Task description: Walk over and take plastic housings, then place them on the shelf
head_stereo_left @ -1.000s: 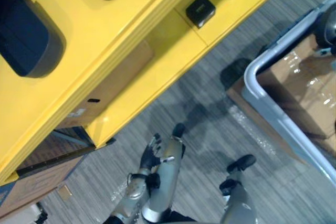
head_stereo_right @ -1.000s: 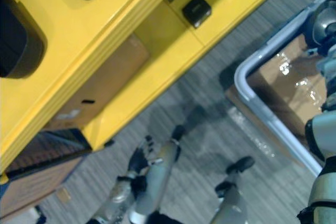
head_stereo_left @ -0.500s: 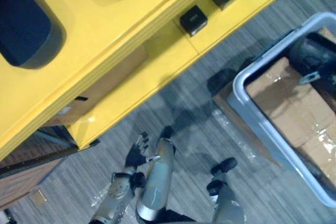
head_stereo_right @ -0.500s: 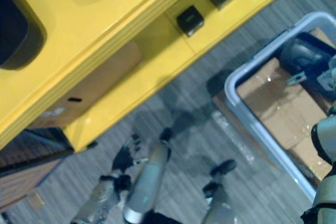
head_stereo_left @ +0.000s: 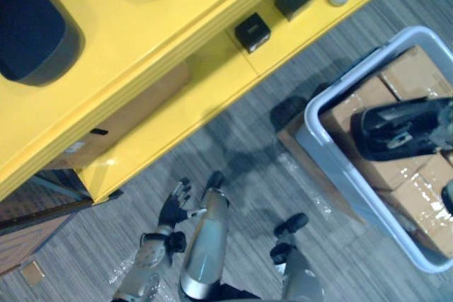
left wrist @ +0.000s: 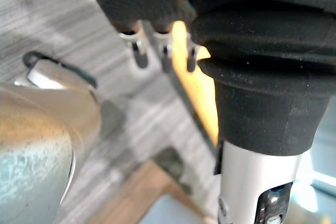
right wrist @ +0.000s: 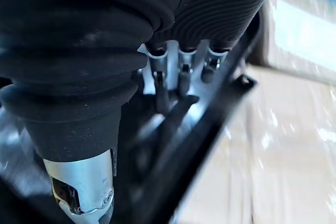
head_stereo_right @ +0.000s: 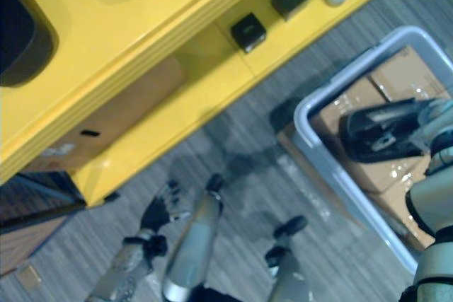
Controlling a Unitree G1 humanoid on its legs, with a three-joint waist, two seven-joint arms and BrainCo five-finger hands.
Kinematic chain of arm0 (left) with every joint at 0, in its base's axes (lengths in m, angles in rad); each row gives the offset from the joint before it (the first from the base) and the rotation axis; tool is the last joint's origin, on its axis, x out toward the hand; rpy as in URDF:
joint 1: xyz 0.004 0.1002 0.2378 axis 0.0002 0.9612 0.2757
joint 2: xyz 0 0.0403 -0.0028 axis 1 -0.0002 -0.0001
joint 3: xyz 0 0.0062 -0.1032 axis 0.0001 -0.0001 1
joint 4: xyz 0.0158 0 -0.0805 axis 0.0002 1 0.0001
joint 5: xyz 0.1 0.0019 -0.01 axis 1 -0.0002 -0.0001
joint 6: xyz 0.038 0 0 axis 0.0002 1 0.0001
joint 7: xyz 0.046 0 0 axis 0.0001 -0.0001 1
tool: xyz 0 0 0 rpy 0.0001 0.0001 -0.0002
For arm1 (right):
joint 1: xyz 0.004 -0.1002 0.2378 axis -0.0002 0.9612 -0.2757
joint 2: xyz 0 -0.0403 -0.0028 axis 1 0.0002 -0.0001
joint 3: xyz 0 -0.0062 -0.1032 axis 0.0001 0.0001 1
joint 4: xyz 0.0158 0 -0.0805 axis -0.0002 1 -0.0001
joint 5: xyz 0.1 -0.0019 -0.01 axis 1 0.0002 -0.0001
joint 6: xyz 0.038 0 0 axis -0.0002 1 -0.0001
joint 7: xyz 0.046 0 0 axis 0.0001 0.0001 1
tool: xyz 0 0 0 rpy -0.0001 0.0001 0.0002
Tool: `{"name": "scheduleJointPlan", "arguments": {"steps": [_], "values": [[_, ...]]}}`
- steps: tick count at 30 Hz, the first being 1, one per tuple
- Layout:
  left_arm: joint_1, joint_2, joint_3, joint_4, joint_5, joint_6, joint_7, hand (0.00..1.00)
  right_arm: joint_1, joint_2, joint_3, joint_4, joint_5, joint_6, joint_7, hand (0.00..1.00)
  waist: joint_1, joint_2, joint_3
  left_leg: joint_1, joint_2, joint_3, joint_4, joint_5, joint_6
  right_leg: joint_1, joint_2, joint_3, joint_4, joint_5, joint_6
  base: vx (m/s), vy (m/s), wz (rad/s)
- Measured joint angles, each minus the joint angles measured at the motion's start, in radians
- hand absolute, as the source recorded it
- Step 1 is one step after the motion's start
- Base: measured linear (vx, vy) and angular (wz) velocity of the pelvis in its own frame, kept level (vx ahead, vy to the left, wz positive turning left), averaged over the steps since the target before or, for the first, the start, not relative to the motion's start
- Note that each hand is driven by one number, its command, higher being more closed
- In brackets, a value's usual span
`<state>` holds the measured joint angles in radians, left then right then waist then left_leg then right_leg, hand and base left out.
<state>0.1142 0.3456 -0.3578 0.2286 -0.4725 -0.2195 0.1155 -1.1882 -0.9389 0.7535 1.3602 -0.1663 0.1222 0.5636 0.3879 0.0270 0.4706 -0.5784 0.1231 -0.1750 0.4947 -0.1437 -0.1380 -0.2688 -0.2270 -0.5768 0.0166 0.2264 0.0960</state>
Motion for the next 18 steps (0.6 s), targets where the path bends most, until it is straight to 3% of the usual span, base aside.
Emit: {"name": "scheduleJointPlan", "arguments": {"steps": [4,5,6,9,11,12,15,18], "values": [[-0.004,-0.003,-0.018,0.060,0.000,-0.035,0.025,0.00,0.020,0.019,-0.037,-0.017,-0.092,-0.062,-0.156,0.00,-0.017,0.000,0.000,-0.013,0.002,0.004,0.000,0.002,0.000,-0.016,0.000,0.003,0.002,0.001,0.001,-0.04,0.043,-0.03],[-0.009,-0.005,-0.018,0.069,0.000,-0.036,0.036,0.00,0.034,0.024,-0.044,-0.022,-0.117,-0.077,-0.236,0.00,-0.018,0.000,0.000,-0.014,0.002,0.004,0.000,0.003,0.000,-0.018,0.000,0.003,0.002,0.001,0.001,-0.04,0.055,0.01],[-0.009,-0.006,-0.018,0.069,0.000,-0.038,0.040,0.00,0.039,0.029,-0.047,-0.023,-0.123,-0.079,-0.270,0.00,-0.019,0.000,0.000,-0.013,0.003,0.004,0.000,0.003,0.000,-0.018,0.000,0.003,0.002,0.001,0.001,-0.03,0.051,-0.02],[-0.008,-0.022,-0.019,0.071,0.003,-0.064,0.060,0.00,0.049,0.034,-0.075,-0.067,-0.122,-0.080,-0.475,0.00,-0.023,0.000,0.000,-0.014,0.004,0.009,0.000,0.003,0.000,-0.024,0.000,0.008,0.003,0.002,0.002,-0.03,0.056,-0.05],[-0.008,-0.052,-0.019,0.071,0.009,-0.077,0.075,0.00,0.050,0.035,-0.101,-0.119,-0.116,-0.075,-0.657,0.00,-0.031,0.000,0.000,-0.009,0.005,0.014,0.001,0.003,0.000,-0.024,-0.001,0.012,0.004,0.002,0.002,-0.03,0.049,-0.05],[-0.008,-0.055,-0.020,0.071,0.010,-0.079,0.078,0.00,0.050,0.035,-0.117,-0.136,-0.112,-0.075,-0.696,0.00,-0.035,0.000,0.000,-0.008,0.005,0.015,0.002,0.003,0.000,-0.024,-0.001,0.013,0.005,0.002,0.002,-0.03,0.058,-0.04],[-0.005,-0.084,-0.038,0.076,0.014,-0.084,0.091,0.00,0.075,0.036,-0.211,-0.250,-0.061,-0.093,-0.889,0.00,-0.063,0.000,0.000,0.014,0.007,0.032,0.000,0.002,0.000,-0.022,-0.006,0.033,0.015,0.002,0.002,-0.03,0.070,-0.12],[-0.002,-0.118,-0.038,0.074,0.024,-0.091,0.105,0.00,0.204,0.053,-0.373,-0.432,-0.003,-0.126,-1.014,0.00,-0.104,-0.002,-0.002,0.054,0.013,0.061,0.002,-0.008,0.007,-0.005,-0.012,0.061,0.034,-0.006,-0.010,-0.04,0.073,-0.19]]}}
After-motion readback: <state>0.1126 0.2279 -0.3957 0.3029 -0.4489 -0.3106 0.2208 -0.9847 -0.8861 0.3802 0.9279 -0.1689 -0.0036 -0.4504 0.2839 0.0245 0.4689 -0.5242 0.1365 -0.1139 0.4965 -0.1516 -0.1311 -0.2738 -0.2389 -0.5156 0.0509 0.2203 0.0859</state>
